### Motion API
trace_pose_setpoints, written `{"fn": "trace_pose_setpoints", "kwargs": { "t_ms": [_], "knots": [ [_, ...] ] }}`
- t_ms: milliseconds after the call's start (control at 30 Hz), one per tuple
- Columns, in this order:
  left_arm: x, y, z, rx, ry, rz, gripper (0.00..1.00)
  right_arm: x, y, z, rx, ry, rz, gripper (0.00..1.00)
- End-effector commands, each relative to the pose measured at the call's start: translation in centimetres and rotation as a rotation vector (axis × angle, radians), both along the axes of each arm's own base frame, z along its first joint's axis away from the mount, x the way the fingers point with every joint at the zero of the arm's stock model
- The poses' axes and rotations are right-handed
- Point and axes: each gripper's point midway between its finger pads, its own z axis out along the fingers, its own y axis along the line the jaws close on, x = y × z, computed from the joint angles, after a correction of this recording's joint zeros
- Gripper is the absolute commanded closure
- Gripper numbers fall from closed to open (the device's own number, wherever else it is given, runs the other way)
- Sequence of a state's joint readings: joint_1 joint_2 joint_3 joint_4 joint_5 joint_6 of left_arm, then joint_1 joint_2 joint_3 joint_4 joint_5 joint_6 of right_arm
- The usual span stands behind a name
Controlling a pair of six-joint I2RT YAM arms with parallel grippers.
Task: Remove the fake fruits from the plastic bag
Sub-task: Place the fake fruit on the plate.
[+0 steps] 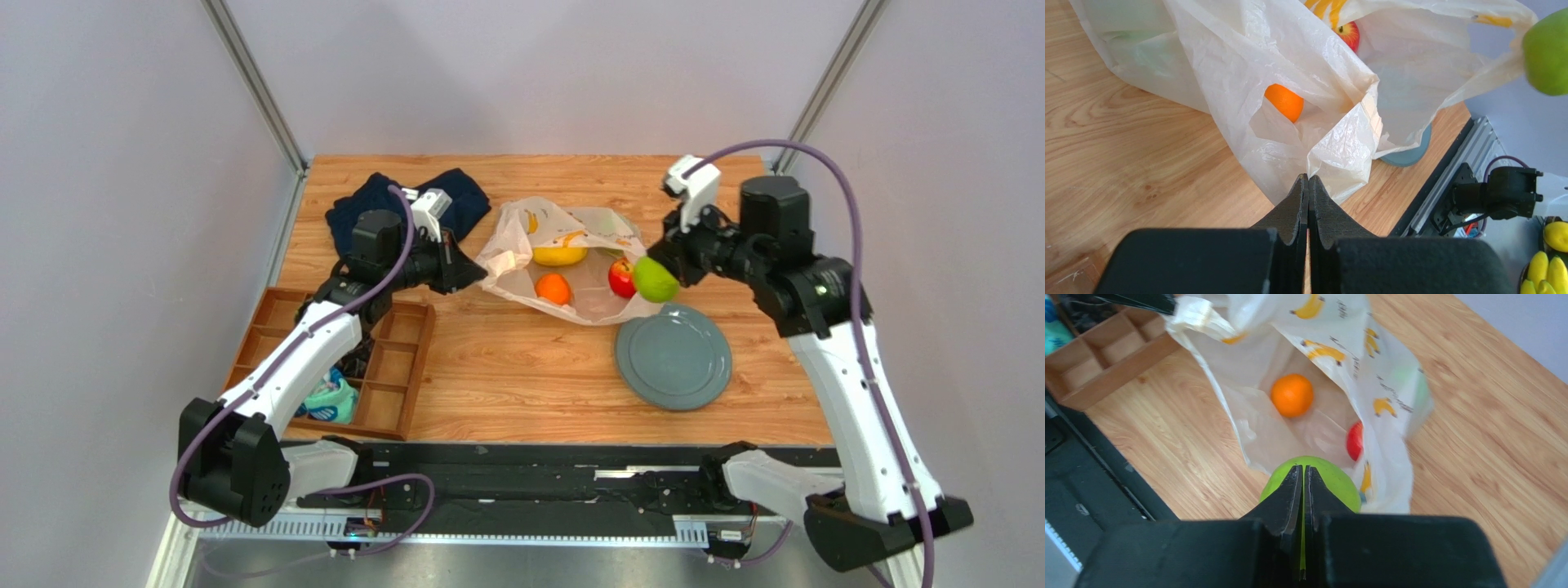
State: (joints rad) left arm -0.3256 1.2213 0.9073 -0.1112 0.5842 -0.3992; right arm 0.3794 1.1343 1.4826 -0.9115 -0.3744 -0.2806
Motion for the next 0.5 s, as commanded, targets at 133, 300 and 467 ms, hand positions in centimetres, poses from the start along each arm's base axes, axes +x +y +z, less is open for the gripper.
{"fn": "trace_pose_setpoints", "kwargs": {
  "t_ms": [133, 300, 467],
  "knots": [
    [0.8, -0.1, 2.2, -0.012, -0.074, 0.001, 1.00, -2.1, -8.4, -1.6, -0.117, 0.031, -0.223, 1.00],
    [0.6, 0.1, 2.1, -0.002, -0.076, 0.002, 1.00, -1.6, -10.2, -6.1, -0.128, 0.104, -0.279, 1.00],
    [0.2, 0.2, 1.9, 0.006, -0.071, -0.005, 1.00, -0.1, -10.6, -12.6, -0.164, 0.195, -0.280, 1.00]
  ]
}}
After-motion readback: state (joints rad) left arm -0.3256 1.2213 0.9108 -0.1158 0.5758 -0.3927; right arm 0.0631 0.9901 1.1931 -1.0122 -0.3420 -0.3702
